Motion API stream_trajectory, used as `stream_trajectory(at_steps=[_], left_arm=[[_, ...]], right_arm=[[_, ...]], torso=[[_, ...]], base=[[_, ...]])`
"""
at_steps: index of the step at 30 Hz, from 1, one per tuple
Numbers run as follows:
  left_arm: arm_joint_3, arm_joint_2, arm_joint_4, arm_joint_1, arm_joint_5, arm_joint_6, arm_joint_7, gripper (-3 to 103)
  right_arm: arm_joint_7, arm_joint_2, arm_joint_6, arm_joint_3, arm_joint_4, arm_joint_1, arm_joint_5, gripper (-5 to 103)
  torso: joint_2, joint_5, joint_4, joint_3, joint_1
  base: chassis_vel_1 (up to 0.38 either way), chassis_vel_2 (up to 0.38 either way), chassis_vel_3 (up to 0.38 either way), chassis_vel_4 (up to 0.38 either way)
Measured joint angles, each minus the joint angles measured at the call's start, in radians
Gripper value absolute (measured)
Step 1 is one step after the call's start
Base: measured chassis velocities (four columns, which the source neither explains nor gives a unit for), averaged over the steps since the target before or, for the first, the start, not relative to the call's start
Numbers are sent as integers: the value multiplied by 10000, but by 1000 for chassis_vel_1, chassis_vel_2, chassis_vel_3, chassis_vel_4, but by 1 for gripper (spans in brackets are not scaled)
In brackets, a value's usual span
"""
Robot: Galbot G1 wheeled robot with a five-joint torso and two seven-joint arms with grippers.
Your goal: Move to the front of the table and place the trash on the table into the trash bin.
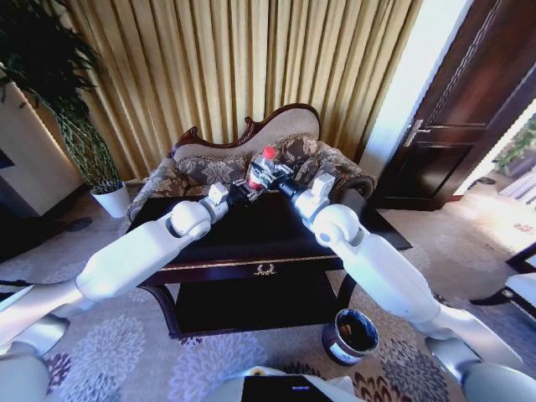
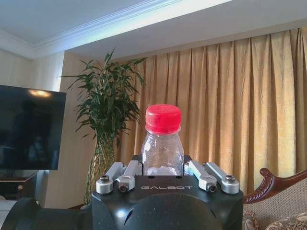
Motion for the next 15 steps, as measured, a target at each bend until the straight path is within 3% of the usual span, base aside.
stream_trajectory(at_steps=[4, 8, 10, 12, 15], left_arm=[[-3, 28, -96, 5, -3, 20, -37, 52], [-52, 67, -334, 88, -77, 64, -48, 62], [-133, 190, -622, 180, -281, 138, 54, 74], [-183, 268, -774, 230, -374, 160, 109, 74], [-546, 625, -1260, 554, -564, 211, 183, 89]], right_arm=[[-40, -146, -1, 51, 3, 41, 87, 32], [-32, -190, -5, 241, -130, 41, 157, 30], [-28, -261, -5, 396, -272, 12, 196, 30], [-28, -316, -5, 476, -334, 0, 230, 29], [-24, -529, -5, 849, -565, -87, 360, 29]], torso=[[-1, -1, 0, 0, 0], [0, 0, -1, 0, 0], [-1, 1, -1, 0, 0], [-1, 1, 0, 0, 0], [-1, 0, 0, 0, 0]], base=[[0, 0, 0, 0], [0, 0, 0, 0], [0, 0, 0, 0], [0, 0, 0, 0], [0, 0, 0, 0]])
